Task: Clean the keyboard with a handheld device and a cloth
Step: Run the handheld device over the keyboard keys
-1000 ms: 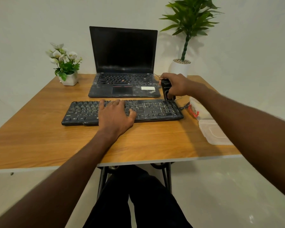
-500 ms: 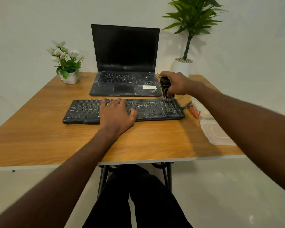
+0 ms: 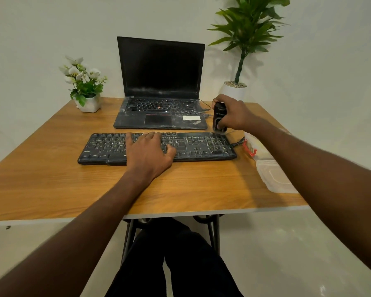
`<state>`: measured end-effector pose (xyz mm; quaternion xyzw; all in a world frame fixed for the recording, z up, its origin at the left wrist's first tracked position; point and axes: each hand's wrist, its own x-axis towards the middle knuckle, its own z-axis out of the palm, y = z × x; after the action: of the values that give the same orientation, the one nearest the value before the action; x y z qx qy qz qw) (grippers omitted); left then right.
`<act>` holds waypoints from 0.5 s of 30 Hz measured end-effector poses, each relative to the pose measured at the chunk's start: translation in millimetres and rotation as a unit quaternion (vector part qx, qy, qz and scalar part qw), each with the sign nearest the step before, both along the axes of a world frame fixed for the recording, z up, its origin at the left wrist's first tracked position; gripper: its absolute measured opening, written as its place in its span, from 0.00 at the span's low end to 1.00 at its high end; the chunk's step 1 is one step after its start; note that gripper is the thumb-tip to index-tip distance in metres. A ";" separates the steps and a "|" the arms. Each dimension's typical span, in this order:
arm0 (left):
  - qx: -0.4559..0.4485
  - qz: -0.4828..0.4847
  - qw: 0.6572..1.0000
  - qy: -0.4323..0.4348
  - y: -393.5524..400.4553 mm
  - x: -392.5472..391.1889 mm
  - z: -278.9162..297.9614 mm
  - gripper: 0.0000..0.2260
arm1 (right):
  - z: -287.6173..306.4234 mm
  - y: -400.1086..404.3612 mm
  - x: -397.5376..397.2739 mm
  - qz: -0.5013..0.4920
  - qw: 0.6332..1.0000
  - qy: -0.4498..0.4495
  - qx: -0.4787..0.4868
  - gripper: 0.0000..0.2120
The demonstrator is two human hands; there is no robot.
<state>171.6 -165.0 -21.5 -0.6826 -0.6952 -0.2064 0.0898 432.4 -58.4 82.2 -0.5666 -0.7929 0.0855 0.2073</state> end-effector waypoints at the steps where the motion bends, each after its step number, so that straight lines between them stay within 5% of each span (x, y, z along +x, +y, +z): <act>1: 0.001 0.000 1.000 0.002 -0.4 -0.1 0.6 0.32 | -4.0 -0.6 1.4 0.003 1.000 0.009 -0.010 0.33; 6: 0.007 0.000 1.000 0.006 -0.7 0.4 1.0 0.30 | -6.2 -4.4 3.1 -0.038 0.997 -0.042 0.054 0.30; 15: 0.088 -0.023 0.993 -0.077 -32.5 -40.4 14.5 0.28 | -2.2 -30.7 -64.2 0.059 0.987 0.150 0.006 0.32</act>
<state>131.1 -197.4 -7.1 -0.6701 -0.6632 -0.3207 0.0910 368.3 -89.2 80.1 -0.4982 -0.7855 0.1769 0.3218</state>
